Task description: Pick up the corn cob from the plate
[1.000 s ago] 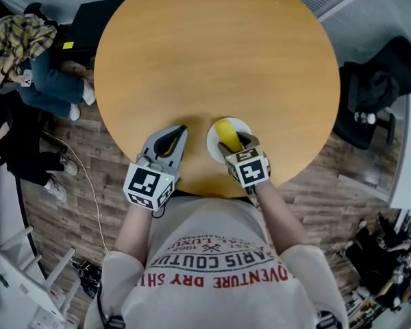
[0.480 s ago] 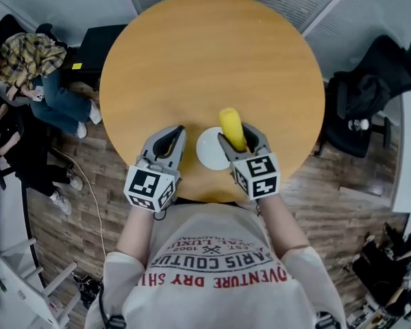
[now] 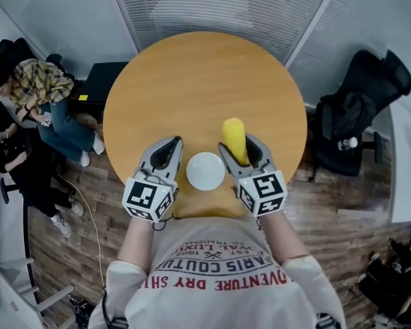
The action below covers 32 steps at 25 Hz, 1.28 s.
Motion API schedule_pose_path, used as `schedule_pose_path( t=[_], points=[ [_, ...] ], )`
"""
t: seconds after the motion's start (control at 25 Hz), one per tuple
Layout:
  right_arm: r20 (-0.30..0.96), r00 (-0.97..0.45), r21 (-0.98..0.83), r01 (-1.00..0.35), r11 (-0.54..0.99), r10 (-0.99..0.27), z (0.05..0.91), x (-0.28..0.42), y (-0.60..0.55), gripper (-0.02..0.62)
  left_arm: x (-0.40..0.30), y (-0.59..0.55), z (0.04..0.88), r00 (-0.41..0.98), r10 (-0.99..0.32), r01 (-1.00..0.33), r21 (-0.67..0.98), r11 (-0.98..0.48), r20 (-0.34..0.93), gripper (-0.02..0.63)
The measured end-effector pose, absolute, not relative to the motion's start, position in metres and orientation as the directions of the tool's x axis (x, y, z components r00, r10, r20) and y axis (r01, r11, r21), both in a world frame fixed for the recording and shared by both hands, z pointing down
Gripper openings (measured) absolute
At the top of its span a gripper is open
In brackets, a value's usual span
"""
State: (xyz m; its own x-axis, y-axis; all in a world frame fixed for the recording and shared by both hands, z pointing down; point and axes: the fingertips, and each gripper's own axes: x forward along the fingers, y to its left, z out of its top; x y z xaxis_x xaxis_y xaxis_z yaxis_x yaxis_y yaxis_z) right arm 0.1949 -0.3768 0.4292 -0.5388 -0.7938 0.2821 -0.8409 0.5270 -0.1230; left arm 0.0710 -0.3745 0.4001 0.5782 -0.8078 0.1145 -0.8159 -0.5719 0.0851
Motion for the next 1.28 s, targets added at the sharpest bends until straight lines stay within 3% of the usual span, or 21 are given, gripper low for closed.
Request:
schedule_pose_path(
  t=[0.36, 1.28],
  points=[
    [0.168, -0.558, -0.123, -0.83, 0.544, -0.813, 0.391, 0.214, -0.372, 0.261, 0.079, -0.366, 0.383, 0.562, -0.824, -0.827, 0.049, -0.559, 0.078, 0.032],
    [0.209, -0.564, -0.109, -0.825, 0.555, -0.799, 0.392, 0.208, -0.37, 0.261, 0.081, -0.361, 0.373, 0.569, -0.819, -0.822, 0.054, -0.567, 0.071, 0.032]
  ],
)
